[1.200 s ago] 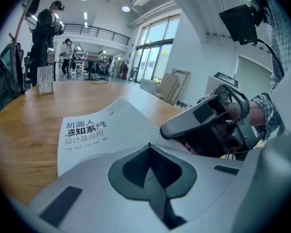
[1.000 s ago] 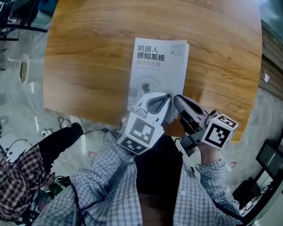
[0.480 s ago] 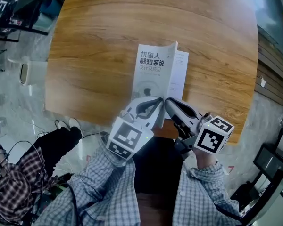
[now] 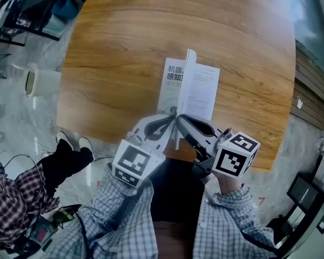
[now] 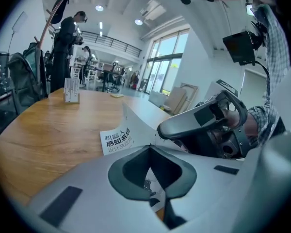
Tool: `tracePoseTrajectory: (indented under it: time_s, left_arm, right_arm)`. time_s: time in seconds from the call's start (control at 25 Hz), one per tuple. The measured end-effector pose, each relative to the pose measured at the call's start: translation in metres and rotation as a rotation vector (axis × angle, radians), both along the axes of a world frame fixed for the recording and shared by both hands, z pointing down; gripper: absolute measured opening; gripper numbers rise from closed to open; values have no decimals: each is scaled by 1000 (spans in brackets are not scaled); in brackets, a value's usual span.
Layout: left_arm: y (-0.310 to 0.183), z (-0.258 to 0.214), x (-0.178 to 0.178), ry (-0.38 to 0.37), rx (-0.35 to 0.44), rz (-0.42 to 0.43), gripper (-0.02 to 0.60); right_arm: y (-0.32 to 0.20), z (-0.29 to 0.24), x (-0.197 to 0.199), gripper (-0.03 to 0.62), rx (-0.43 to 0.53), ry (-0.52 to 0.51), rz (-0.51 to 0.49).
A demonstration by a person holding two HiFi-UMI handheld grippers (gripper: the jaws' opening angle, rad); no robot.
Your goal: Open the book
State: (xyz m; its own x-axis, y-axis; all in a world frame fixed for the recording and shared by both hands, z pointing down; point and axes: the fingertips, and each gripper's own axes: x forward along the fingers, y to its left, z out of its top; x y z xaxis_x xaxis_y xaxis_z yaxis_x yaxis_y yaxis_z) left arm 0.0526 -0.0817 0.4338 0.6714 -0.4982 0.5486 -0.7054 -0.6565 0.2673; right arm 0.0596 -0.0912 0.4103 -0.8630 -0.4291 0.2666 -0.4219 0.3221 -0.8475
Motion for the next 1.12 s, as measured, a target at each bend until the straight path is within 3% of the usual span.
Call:
tracePoseTrajectory:
  time_s: [0.56,1.12]
  left_arm:
    - [-11,-1,-87,0,-15,-127,-2]
    - [-15,16,-137,19,-61,-224,0]
  right_arm:
    - [-13,-5,-89,32,0,-31,-91]
    - [-20,15,-148,20,-6,-14,-173]
